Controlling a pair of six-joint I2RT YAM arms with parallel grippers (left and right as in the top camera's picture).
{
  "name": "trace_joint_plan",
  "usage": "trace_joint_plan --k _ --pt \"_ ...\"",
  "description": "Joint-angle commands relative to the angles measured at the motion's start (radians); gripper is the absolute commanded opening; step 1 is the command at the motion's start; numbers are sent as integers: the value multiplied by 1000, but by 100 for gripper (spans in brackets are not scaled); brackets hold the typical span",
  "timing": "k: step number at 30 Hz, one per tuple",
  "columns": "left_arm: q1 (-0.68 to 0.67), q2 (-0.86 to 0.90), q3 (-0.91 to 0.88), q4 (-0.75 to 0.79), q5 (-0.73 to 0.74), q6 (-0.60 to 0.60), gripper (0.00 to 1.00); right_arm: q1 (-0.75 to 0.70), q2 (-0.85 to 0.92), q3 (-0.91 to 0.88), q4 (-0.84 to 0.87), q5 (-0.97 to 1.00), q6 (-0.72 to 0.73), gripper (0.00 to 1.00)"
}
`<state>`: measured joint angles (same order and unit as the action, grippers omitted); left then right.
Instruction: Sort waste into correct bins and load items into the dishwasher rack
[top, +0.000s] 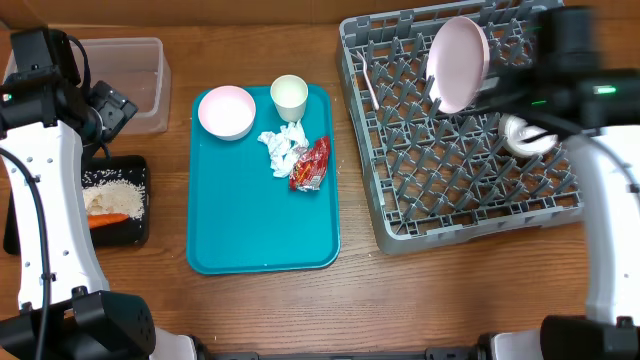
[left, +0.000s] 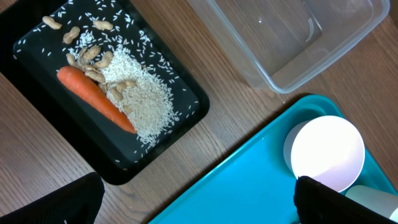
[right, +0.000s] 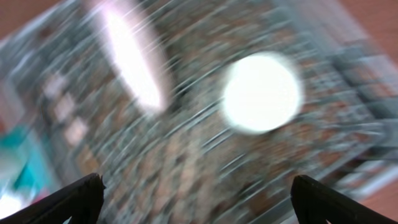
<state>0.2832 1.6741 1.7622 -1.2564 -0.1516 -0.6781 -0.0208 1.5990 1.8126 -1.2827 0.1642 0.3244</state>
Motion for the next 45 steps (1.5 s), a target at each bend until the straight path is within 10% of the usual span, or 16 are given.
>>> trace_joint_plan --k 1,9,20,45 --pt "-3 3 -4 4 -13 5 100 -240 22 13 56 24 -17 100" --pt "-3 3 -4 4 -13 5 100 -597 228 12 56 -173 87 100" --pt "-3 3 -4 4 -13 5 100 -693 309 -26 -24 -78 225 96" --pt "-3 3 -4 4 -13 5 100 -732 333 -249 149 -42 256 41"
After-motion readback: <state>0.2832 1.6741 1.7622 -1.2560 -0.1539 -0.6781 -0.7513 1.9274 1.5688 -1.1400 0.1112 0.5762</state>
